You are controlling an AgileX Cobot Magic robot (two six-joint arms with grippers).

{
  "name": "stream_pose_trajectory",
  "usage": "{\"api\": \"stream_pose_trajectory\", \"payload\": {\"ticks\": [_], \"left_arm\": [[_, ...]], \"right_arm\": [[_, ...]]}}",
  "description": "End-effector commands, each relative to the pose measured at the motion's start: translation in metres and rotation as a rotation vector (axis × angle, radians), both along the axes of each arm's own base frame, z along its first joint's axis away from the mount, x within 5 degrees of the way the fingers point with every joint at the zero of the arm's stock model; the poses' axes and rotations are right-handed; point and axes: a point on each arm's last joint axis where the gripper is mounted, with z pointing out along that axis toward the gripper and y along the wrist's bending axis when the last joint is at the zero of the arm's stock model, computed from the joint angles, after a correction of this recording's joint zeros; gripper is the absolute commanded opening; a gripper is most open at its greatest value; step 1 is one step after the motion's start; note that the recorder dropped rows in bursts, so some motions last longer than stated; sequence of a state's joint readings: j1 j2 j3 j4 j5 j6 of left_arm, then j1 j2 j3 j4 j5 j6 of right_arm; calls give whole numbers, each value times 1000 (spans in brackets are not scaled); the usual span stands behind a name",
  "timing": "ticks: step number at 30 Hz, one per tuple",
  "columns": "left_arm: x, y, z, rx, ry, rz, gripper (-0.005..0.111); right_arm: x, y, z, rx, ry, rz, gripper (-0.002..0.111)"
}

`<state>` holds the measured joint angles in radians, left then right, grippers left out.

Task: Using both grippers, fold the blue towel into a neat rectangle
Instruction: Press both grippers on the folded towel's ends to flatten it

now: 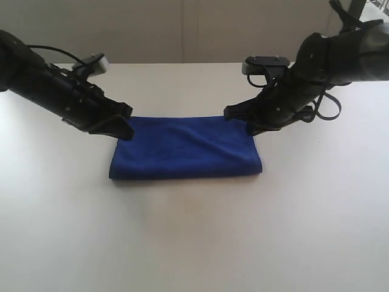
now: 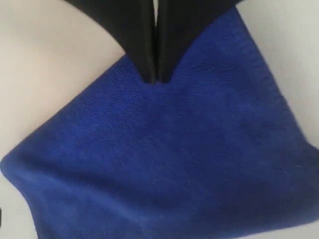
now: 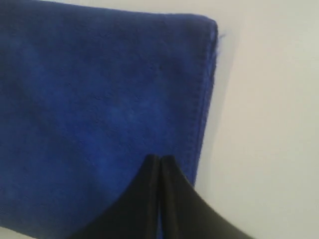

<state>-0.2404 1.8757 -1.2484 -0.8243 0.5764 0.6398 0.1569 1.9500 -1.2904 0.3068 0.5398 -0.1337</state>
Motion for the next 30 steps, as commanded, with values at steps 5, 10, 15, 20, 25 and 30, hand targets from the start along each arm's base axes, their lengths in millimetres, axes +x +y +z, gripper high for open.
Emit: {"api": "stream_pose_trajectory", "payload": {"ticks": [5,10,15,20,25,30], "left_arm": [[1,-12,-33,5,87,-20,0],[0,-11,-43,28,116,-47,0],[-2,-9,-45,61,123,-63,0],[-2,-9,-45,62,123,-62,0],[-2,-9,-45,64,123,-63,0],[-2,-9,-45,64,125,-65,0]], "right_arm": [[20,13,-28,49,-2,20,0],[25,13,-40,34,-9,17,0],[26,9,-42,19,-8,20,0],[26,7,-42,31,0,-8,0],[26,6,-42,26,4,-15,0],[29,20,-24,78,-37,18,0]]}}
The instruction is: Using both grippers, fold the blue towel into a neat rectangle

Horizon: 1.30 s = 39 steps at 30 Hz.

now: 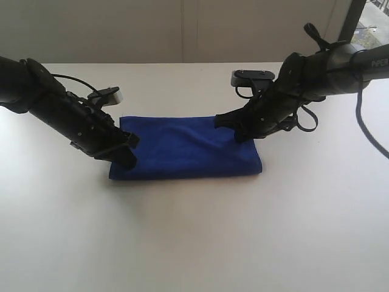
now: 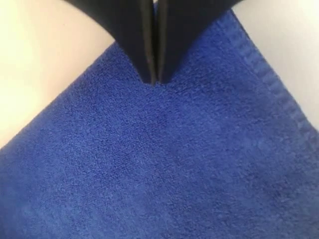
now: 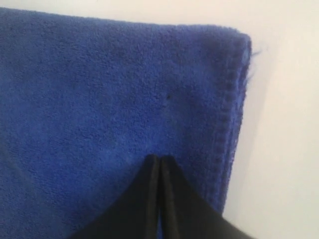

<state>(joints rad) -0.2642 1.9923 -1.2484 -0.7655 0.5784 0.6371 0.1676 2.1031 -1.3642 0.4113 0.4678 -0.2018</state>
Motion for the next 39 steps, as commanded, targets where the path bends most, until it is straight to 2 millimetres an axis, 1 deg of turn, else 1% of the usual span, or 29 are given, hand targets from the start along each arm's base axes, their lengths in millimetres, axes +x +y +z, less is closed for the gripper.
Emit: {"api": "stream_pose_trajectory", "payload": {"ticks": [1,2,6,9,11,16,19,24,25,26,29,31,34,36,38,39], "left_arm": [[-3,-2,1,-10,21,-6,0],[-3,-2,1,-10,21,-6,0],[-3,-2,-1,-9,26,-6,0],[-4,-2,-2,-11,38,-10,0],[-4,-2,-2,-10,41,-14,0],[-5,-1,-3,5,42,-32,0],[-5,-1,-3,9,43,-36,0],[-5,-1,-3,9,41,-35,0],[-5,-1,-3,9,41,-35,0],[-5,-1,-3,9,41,-35,0],[-5,-1,-3,9,41,-35,0],[-4,-1,0,7,32,-35,0],[0,-4,13,-17,8,-41,0],[3,-6,23,-44,-15,-31,0],[4,-8,25,-72,-11,-12,0],[4,-11,20,-84,11,-14,0]], "right_arm": [[6,16,23,47,-62,58,0],[8,22,26,47,-75,82,0],[13,35,20,40,-108,96,0],[14,39,0,32,-69,102,0],[15,37,-9,19,-54,105,0],[17,33,-8,0,-79,101,0],[19,24,-9,-5,-76,87,0],[19,24,-8,8,-64,80,0],[18,24,-4,14,-70,77,0],[18,24,5,24,-84,74,0],[16,25,22,37,-107,77,0],[13,25,28,41,-101,91,0],[10,26,28,46,-65,106,0],[8,28,22,49,-37,117,0],[6,32,16,50,-4,133,0],[3,39,10,47,16,152,0]]}}
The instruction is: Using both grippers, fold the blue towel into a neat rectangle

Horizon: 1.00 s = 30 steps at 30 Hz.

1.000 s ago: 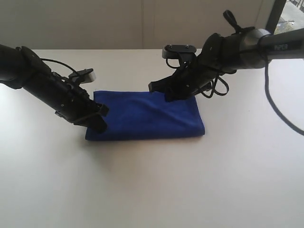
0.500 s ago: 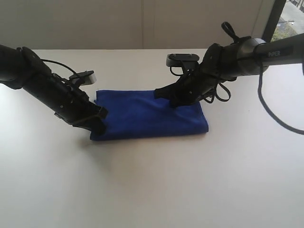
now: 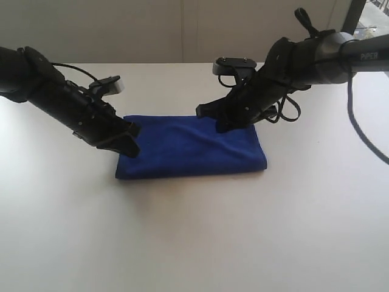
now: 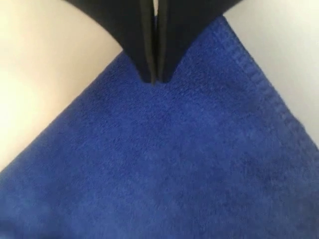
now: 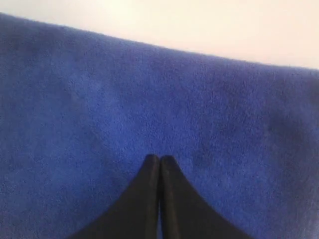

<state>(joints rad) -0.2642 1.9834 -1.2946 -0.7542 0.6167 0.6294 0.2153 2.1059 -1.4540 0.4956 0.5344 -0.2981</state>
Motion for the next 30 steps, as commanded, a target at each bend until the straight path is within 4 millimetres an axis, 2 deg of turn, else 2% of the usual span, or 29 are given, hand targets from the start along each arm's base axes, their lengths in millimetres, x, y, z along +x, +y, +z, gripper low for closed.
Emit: {"api": "stream_pose_trajectory", "payload": {"ticks": [1,6,9,15,18,26,30], "left_arm": [[-2,-8,2,-68,51,4,0],[-5,-17,-16,-61,103,-40,0],[-8,-20,-26,-57,139,-59,0],[-9,-19,-29,-35,145,-82,0],[-9,-19,-29,-35,145,-82,0],[-10,-18,-29,-28,151,-97,0],[-11,-17,-30,-9,150,-115,0]], "right_arm": [[-5,12,-13,-7,59,51,0],[-7,20,-30,-14,91,67,0],[-7,20,-31,-15,97,68,0],[-6,18,10,-10,-28,63,0],[-2,15,16,-30,-91,53,0],[10,-2,-25,-72,-53,10,0],[13,-12,-31,-77,-49,-16,0]]}}
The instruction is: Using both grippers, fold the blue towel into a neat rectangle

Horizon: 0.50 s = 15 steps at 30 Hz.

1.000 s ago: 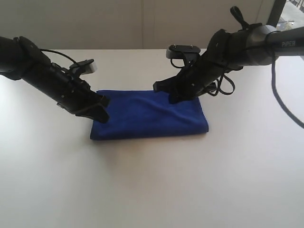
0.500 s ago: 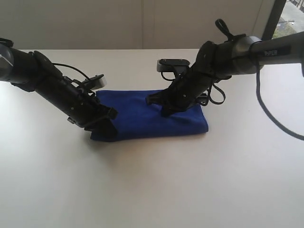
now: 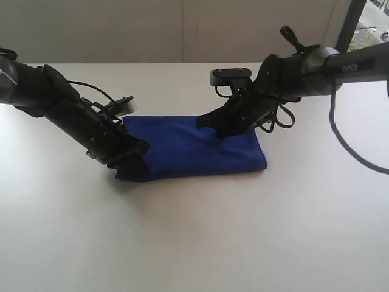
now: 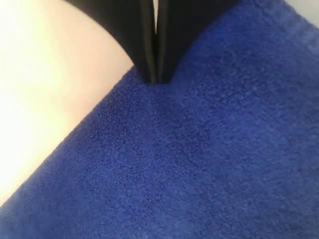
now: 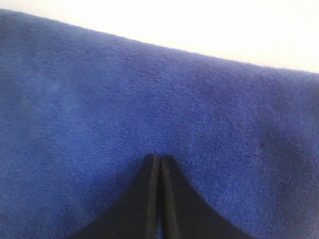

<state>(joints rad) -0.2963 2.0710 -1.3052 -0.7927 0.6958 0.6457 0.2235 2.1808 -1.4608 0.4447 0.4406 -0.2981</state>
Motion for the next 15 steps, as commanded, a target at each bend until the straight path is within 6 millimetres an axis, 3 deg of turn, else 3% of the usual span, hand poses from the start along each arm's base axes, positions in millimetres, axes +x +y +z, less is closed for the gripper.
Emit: {"api": "stream_pose_trajectory", "payload": {"ticks": [1,10,15], "left_arm": [[-5,0,-1,20,16,-51,0],[-5,0,-1,20,16,-51,0],[-4,0,-1,20,14,-49,0]], "right_arm": [[4,-12,-1,-16,-22,-18,0],[2,-5,31,64,-74,-54,0],[2,4,32,62,-97,-41,0]]}}
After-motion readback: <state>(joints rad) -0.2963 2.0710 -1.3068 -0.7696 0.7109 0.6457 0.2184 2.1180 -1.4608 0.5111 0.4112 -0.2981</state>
